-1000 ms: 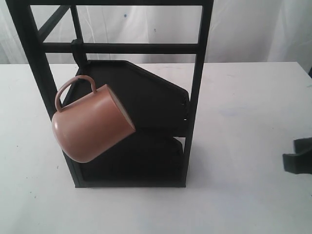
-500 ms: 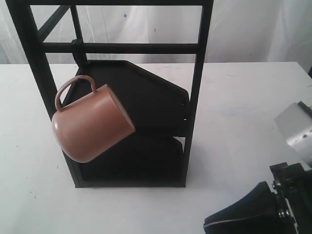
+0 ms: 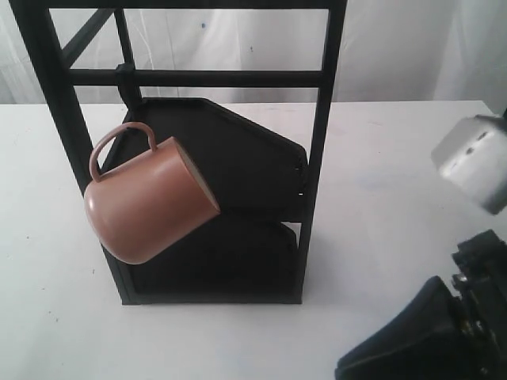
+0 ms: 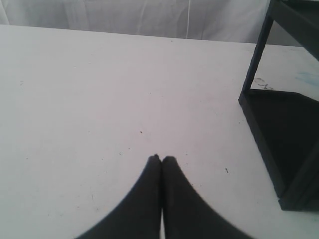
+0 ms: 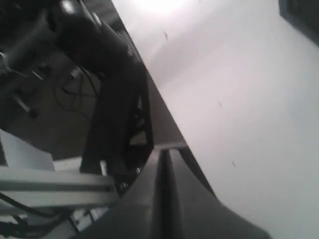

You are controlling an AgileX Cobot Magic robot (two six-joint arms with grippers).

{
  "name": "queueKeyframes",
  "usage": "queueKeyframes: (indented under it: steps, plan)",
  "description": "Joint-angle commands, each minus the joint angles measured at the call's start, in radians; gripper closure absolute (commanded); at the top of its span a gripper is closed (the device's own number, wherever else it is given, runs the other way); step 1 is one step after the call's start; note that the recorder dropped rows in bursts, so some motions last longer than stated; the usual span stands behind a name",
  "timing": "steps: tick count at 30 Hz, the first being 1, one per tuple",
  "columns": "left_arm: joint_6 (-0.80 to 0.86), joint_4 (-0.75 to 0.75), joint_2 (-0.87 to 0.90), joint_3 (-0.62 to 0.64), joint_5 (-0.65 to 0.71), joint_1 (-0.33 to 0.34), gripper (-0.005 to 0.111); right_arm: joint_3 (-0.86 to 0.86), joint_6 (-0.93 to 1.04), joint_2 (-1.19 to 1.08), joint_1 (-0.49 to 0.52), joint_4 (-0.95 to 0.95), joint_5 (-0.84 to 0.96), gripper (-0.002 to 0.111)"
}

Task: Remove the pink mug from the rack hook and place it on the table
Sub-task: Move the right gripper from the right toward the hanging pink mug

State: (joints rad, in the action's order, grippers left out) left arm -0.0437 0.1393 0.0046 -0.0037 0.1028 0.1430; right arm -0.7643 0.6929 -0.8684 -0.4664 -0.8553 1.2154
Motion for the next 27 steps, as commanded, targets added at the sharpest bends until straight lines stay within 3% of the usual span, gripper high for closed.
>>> queueKeyframes:
  steps: [1, 7, 12, 21, 26, 27]
  plan:
    - [-0.001, 0.008, 0.005, 0.004, -0.004, -0.005, 0.107, -0.073, -0.242, -0.002, -0.124, 0.246, 0.006, 0.108]
    - [-0.001, 0.008, 0.005, 0.004, -0.004, -0.005, 0.107, -0.122, -0.406, -0.106, -0.314, 0.42, 0.006, 0.108]
    - [-0.001, 0.008, 0.005, 0.004, -0.004, -0.005, 0.107, -0.167, -0.375, -0.245, -0.48, 0.44, -0.093, 0.108]
    - [-0.001, 0.008, 0.005, 0.004, -0.004, -0.005, 0.107, -0.188, -0.376, -0.29, -0.522, 0.439, -0.514, 0.108]
    - [-0.001, 0.008, 0.005, 0.004, -0.004, -0.005, 0.107, -0.188, -0.335, -0.29, -0.524, 0.435, -0.542, 0.107]
    - [-0.001, 0.008, 0.005, 0.004, -0.004, -0.005, 0.107, -0.188, -0.29, -0.29, -0.524, 0.435, -0.545, 0.101]
